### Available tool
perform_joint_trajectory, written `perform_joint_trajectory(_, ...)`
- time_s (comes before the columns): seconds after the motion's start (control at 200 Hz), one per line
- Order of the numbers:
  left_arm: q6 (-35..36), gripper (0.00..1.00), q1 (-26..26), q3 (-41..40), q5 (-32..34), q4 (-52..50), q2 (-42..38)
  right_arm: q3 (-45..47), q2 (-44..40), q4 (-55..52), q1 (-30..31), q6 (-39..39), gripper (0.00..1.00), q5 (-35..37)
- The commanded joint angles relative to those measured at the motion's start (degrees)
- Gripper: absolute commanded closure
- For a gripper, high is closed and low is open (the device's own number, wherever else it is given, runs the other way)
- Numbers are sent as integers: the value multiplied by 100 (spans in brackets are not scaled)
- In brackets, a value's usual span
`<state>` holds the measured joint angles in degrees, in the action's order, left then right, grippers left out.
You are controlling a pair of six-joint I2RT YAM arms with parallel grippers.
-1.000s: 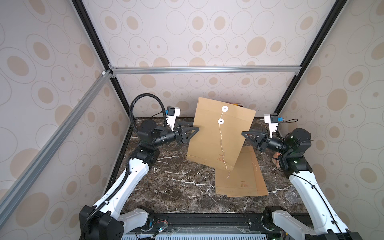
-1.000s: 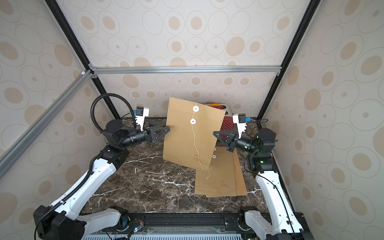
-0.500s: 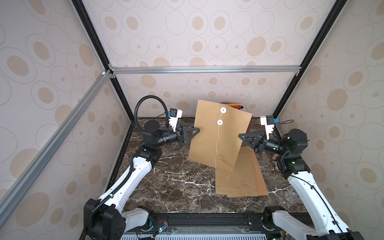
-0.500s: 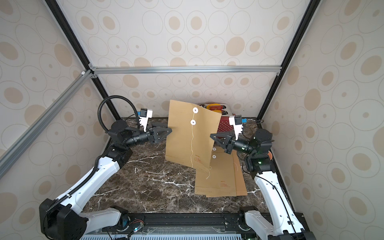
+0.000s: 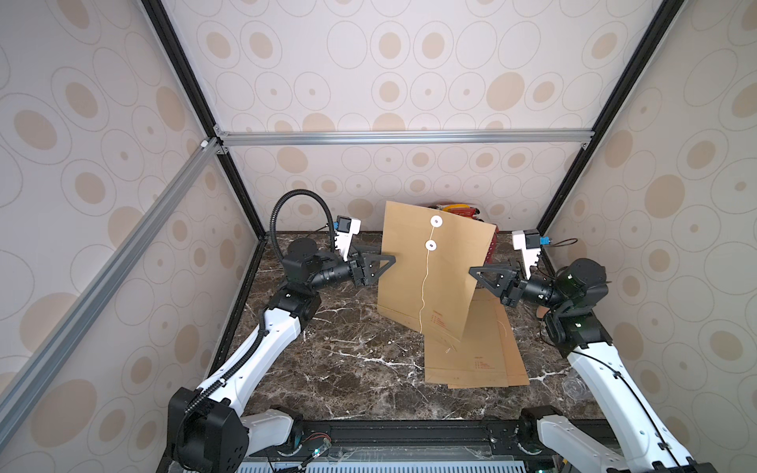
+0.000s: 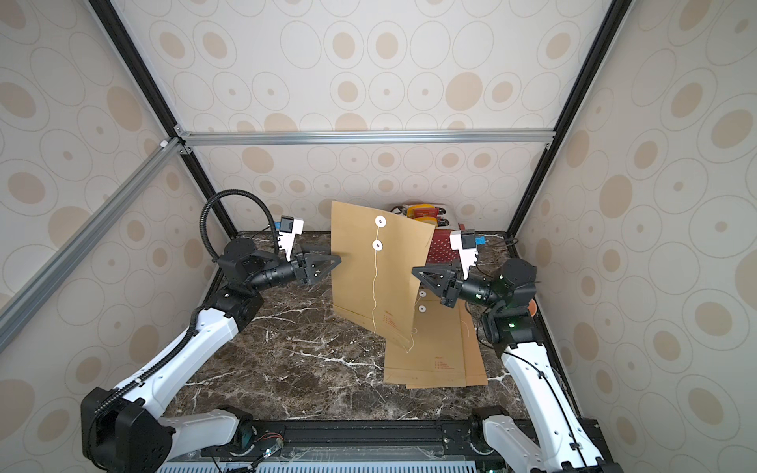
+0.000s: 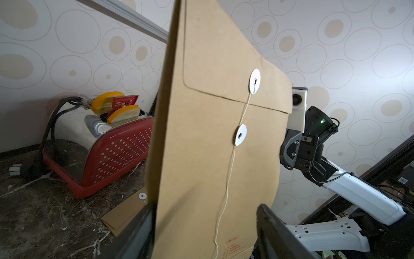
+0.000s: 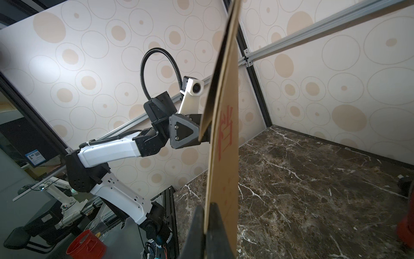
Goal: Close the mouth of the file bag
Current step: Pick up the file bag from the center of the board.
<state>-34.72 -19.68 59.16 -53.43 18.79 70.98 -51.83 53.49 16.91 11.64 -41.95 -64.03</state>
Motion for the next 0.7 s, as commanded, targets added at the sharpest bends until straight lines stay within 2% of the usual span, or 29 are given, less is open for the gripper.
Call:
perform_joint_trajectory(0.0,-55,23,-42,-5,-78,231,-127,37,-155,223,40,-39,100,-66)
perform_joint_trajectory(0.06,29,12,-37,-8,34,106,-153,110,-146,459,40,-263,100,-139)
perform_joint_trajectory(0.085,36,4,-38,-9,58,99,-152,122,-146,516,42,-322,100,-176)
perform_joint_trajectory(0.115,11,2,-40,-16,69,128,-155,150,-155,590,55,-374,100,-202)
perform_joint_trajectory(0.391,-463,3,-42,-132,-133,876,-47,237,-192,519,101,-373,100,-360)
perform_joint_trajectory(0.521,-225,1,-36,7,-75,359,18,291,-279,930,255,-782,100,-481)
perform_joint_trajectory(0.586,-52,1,-36,37,29,93,73,234,-454,646,484,-550,100,-381)
perform_joint_trajectory(0.696,-199,1,-37,-38,-6,422,96,66,-643,-205,606,71,100,-239)
